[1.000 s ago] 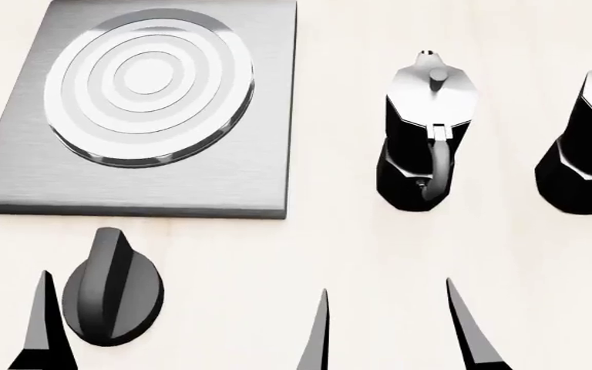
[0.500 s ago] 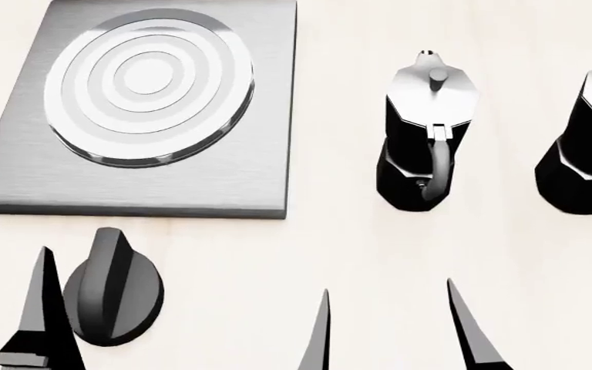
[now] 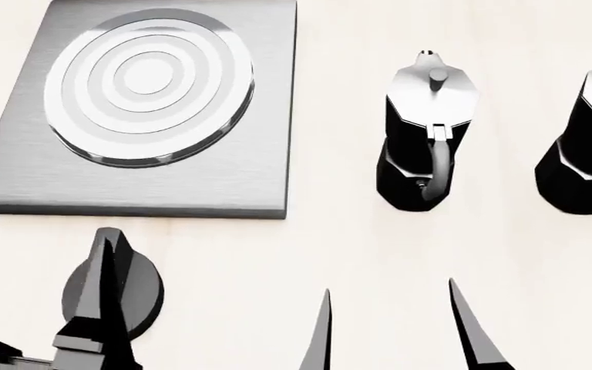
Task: Turn off the stove.
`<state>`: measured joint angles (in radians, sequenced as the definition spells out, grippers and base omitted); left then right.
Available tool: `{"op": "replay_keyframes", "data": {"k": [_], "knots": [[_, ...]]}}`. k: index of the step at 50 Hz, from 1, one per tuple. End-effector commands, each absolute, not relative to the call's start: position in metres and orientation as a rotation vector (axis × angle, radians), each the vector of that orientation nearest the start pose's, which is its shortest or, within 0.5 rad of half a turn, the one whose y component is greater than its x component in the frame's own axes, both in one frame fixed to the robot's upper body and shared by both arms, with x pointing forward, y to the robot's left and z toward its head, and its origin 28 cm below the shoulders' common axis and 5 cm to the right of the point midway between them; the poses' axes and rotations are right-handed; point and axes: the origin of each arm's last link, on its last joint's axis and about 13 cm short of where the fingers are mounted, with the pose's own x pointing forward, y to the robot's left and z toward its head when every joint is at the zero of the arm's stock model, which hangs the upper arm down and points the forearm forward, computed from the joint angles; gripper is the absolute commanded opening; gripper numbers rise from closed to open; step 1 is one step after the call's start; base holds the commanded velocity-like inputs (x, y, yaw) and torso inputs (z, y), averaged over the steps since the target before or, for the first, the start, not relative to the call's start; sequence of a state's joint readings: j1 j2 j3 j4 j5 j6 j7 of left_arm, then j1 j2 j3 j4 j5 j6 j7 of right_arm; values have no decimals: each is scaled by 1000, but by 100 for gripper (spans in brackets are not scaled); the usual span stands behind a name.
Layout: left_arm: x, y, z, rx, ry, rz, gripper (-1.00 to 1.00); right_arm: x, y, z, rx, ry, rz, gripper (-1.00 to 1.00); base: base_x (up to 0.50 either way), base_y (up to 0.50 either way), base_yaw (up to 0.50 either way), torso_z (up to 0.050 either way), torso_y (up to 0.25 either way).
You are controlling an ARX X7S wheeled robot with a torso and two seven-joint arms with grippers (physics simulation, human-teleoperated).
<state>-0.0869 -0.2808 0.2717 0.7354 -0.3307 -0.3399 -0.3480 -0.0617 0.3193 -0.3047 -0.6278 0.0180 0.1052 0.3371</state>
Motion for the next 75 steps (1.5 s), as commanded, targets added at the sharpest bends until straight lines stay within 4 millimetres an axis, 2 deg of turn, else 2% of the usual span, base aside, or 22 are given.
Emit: {"op": "replay_keyframes", "data": {"k": [1,8,35,75], "knots": [[210,179,128,-90,-293,-130,100,178,-88,115,-136,-435,48,100,0,0,0,0,0],[220,180,119,-68,-271,-93,100,178,-88,115,-136,-435,50,100,0,0,0,0,0],[234,186,93,-16,-205,-13,100,177,-88,115,-131,-436,54,100,0,0,0,0,0],[247,190,80,2,-158,35,100,177,-88,115,-126,-433,61,100,0,0,0,0,0]]}}
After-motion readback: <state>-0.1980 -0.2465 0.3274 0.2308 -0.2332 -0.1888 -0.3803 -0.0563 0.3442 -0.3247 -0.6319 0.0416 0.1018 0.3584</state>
